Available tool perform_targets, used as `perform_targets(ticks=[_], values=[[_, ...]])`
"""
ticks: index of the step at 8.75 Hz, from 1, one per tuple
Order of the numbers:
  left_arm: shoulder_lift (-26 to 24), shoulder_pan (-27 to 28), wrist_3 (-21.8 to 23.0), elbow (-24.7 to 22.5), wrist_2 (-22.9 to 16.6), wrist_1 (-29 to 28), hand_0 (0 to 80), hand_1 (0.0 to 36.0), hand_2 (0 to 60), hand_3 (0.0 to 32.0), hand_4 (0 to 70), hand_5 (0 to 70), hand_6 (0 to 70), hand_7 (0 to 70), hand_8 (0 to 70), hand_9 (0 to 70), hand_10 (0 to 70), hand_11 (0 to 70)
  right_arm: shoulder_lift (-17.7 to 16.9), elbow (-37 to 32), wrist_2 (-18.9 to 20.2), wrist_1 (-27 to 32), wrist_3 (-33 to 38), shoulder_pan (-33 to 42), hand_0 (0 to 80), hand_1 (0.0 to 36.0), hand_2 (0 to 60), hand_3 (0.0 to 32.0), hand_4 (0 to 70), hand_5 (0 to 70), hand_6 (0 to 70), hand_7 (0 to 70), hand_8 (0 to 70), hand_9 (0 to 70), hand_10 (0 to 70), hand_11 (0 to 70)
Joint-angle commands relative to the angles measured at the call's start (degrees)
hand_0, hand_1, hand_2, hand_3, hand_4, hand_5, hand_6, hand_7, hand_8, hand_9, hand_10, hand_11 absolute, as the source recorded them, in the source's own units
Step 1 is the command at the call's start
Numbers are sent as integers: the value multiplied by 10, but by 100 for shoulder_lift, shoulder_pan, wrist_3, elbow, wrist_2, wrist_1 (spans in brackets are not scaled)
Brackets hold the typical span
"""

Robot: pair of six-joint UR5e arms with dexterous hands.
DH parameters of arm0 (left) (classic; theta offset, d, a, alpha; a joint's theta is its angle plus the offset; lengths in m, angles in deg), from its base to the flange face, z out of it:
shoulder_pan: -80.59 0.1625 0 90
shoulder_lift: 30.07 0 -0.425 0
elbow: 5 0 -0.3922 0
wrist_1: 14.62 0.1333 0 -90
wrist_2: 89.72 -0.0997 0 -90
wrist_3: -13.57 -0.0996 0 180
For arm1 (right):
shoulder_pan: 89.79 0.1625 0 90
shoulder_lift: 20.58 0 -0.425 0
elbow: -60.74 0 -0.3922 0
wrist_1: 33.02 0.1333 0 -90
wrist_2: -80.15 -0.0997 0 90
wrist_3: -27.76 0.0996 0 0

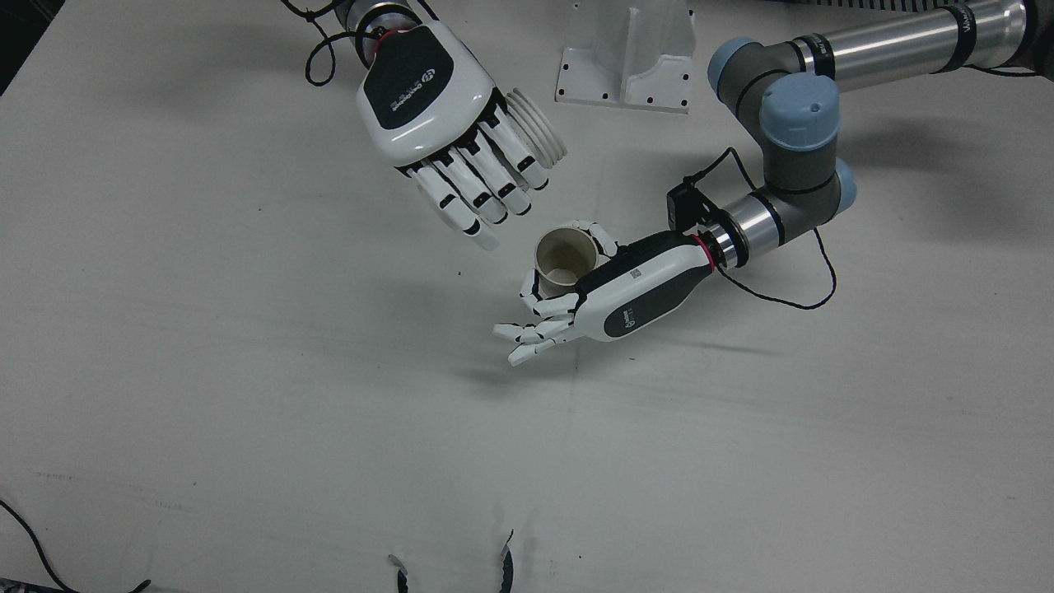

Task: Pour water
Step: 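Tilt the right hand's cup over the left hand's cup to pour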

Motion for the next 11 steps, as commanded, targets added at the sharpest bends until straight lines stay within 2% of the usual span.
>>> perform_targets(ticks=[1, 2, 3, 6, 8, 11], values=[[-9, 5, -9, -21, 9, 0, 615, 360, 600, 0, 249, 700, 43, 240, 15, 46, 91, 171, 242, -247, 268, -195, -1243, -551, 702, 360, 600, 0, 246, 700, 460, 473, 421, 544, 231, 375], [0, 5, -9, -12, 9, -8, 605, 360, 600, 0, 246, 700, 42, 240, 16, 47, 91, 171, 391, -545, 322, -318, -1244, -551, 652, 360, 600, 0, 250, 700, 453, 465, 415, 537, 230, 371], [9, -4, -9, -21, 9, -9, 609, 360, 600, 0, 245, 700, 40, 239, 16, 47, 90, 170, 393, -583, 323, -337, -1244, -534, 635, 360, 600, 0, 248, 700, 447, 457, 413, 534, 230, 370], [53, -47, -1, -65, 9, 18, 613, 360, 600, 0, 242, 700, 30, 235, 15, 44, 88, 167, 472, -347, 261, -572, -1236, -184, 648, 360, 600, 0, 256, 700, 451, 458, 409, 528, 232, 374], [123, -135, 43, -56, 18, 0, 597, 360, 600, 0, 234, 700, 22, 227, 15, 44, 90, 168, 367, 31, 261, -1030, -1236, -95, 626, 360, 600, 0, 245, 700, 433, 436, 404, 522, 235, 375], [649, -609, 131, -204, -9, -254, 590, 360, 600, 0, 234, 700, 15, 219, 13, 40, 88, 165, 86, 305, 261, -1101, -1236, 28, 624, 360, 600, 0, 242, 700, 425, 428, 400, 517, 231, 370]])
